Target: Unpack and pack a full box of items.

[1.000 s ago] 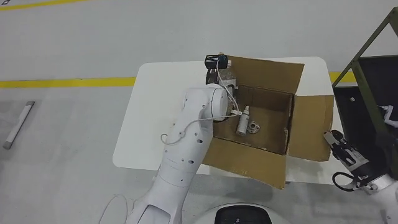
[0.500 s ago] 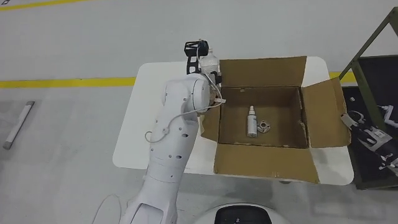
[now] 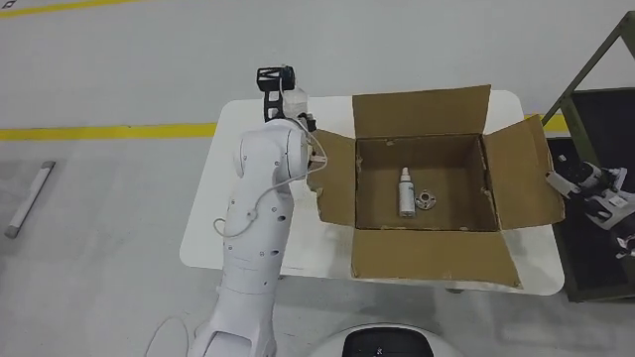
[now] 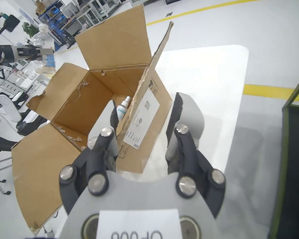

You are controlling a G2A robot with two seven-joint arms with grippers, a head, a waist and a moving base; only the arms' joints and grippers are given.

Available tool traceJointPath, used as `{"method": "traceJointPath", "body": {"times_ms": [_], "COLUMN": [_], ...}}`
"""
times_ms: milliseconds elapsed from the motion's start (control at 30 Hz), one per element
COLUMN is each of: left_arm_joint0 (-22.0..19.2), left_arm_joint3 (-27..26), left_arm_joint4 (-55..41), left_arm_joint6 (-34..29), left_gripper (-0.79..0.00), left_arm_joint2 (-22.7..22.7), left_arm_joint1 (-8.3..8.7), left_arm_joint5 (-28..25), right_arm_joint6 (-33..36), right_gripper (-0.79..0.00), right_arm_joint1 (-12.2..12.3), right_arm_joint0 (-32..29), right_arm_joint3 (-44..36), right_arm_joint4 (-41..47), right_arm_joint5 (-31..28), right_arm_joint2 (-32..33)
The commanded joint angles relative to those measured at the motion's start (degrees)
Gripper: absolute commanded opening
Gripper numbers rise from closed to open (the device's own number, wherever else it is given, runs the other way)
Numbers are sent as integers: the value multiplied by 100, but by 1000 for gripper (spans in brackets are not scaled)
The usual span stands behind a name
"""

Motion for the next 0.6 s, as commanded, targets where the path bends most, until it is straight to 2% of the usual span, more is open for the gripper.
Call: {"method": "traceJointPath", "body": {"times_ms": [0, 200, 367, 567], "left_arm_joint0": [-50, -56, 323, 956], "left_arm_joint3": [57, 440, 805, 444], "left_arm_joint4": [187, 745, 1237, 1173], "left_arm_joint6": [38, 69, -214, -726], "left_gripper": [-785, -785, -785, -785], "left_arm_joint2": [-120, -315, -244, -164], "left_arm_joint1": [28, 116, 173, 192], "left_arm_joint5": [-5, -352, -806, -1264], "right_arm_joint6": [-132, -362, -538, -588], "right_gripper": [0, 0, 0, 0], "right_arm_joint1": [-1, 8, 19, 40], "right_arm_joint0": [-31, -126, -143, -124], "right_arm_joint3": [-53, -308, -634, -975], "right_arm_joint4": [-82, -247, -363, -464], "right_arm_joint5": [47, 170, 290, 316], "right_arm_joint2": [48, 204, 384, 499]}}
